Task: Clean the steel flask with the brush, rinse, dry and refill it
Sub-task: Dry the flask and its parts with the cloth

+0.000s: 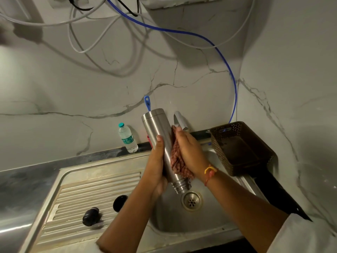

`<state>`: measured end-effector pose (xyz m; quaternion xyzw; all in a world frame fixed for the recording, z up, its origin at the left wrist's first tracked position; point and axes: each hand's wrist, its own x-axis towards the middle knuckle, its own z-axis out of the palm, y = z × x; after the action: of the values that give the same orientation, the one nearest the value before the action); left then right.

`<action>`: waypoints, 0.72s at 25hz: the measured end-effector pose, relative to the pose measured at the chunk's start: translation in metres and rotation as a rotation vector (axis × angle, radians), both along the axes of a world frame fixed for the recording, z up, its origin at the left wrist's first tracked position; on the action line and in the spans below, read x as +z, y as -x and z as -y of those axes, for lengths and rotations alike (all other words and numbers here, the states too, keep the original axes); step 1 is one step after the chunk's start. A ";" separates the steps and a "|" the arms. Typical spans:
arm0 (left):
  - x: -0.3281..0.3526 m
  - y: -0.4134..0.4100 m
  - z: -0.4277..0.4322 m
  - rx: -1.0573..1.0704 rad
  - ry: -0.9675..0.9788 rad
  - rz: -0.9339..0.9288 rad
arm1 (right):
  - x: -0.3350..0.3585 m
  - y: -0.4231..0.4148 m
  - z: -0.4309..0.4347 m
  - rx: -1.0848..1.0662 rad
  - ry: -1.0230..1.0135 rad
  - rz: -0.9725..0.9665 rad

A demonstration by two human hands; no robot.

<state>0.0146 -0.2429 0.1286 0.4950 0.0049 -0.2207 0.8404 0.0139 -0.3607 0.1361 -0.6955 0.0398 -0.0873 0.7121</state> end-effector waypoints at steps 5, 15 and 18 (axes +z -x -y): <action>-0.007 0.003 0.011 0.136 0.067 -0.082 | 0.002 -0.004 -0.022 -0.233 0.429 0.012; 0.004 -0.003 -0.006 0.136 0.193 -0.039 | -0.002 -0.029 0.019 0.127 0.178 -0.318; 0.007 -0.002 -0.008 0.126 0.162 -0.016 | -0.008 -0.033 0.039 0.374 -0.290 -0.476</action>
<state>0.0161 -0.2346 0.1358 0.4221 0.0249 -0.1710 0.8899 0.0465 -0.3997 0.1277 -0.5833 0.0887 0.2161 0.7780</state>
